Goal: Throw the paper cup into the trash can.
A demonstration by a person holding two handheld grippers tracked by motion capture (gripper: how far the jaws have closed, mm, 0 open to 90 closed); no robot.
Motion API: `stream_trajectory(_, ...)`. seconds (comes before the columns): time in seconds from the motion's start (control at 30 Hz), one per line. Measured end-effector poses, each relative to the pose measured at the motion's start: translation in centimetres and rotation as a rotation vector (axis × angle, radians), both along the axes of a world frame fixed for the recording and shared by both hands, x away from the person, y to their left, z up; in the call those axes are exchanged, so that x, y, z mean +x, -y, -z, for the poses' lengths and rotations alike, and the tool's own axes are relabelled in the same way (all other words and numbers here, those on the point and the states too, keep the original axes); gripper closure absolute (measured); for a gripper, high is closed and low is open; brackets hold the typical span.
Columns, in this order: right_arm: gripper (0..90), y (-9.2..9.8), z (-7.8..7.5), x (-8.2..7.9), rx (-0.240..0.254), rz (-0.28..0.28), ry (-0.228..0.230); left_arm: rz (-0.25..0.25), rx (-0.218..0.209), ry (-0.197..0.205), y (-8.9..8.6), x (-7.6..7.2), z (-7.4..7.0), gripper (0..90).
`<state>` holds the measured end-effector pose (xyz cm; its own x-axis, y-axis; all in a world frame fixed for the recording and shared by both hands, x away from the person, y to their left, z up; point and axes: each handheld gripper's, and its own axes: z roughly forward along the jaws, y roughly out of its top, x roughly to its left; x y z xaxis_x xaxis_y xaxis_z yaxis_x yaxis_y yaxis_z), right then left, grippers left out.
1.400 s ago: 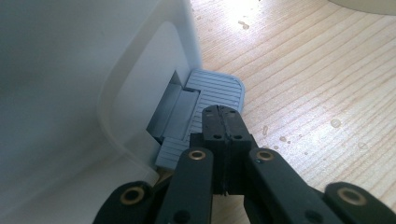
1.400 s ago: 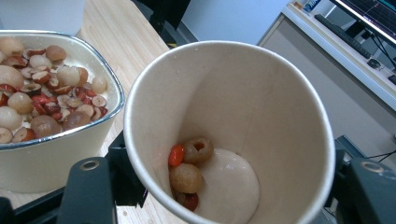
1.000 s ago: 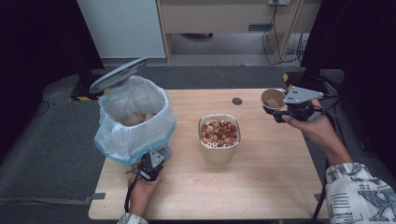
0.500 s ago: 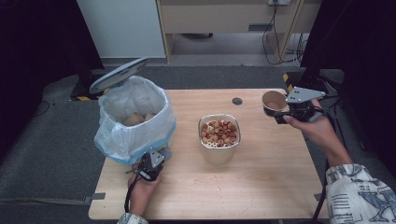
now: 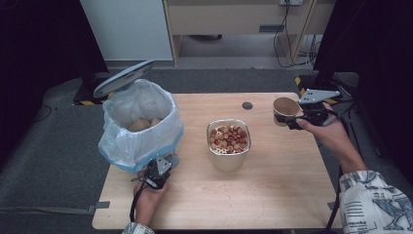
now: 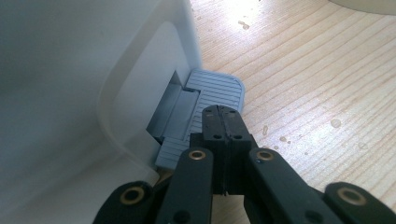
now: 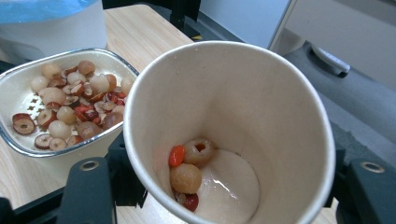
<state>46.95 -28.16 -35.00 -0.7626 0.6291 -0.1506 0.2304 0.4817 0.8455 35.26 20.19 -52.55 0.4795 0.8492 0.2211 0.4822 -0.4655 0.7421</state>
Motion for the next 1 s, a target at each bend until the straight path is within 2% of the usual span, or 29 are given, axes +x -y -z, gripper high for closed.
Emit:
stream_trajectory(0.07,32.7,0.0,0.0,0.1,0.005,0.0,-0.008,0.0,0.0,0.0,0.0,0.0,0.0,89.3)
stream_trajectory(0.1,32.6,0.1,0.1,0.2,0.022,-0.004,-0.028,0.0,-0.001,-0.001,0.0,0.0,0.0,89.3)
stream_trajectory(0.37,32.5,0.3,0.3,0.8,0.063,-0.011,-0.093,0.0,-0.001,0.0,0.0,0.0,0.0,89.2)
stream_trajectory(0.57,32.5,-0.2,0.1,1.1,0.097,-0.029,-0.142,0.0,-0.001,0.001,0.0,0.0,0.0,89.2)
stream_trajectory(1.0,32.6,-2.3,-1.0,1.5,0.101,-0.054,-0.164,-0.001,0.0,0.002,0.0,0.0,0.0,89.3)
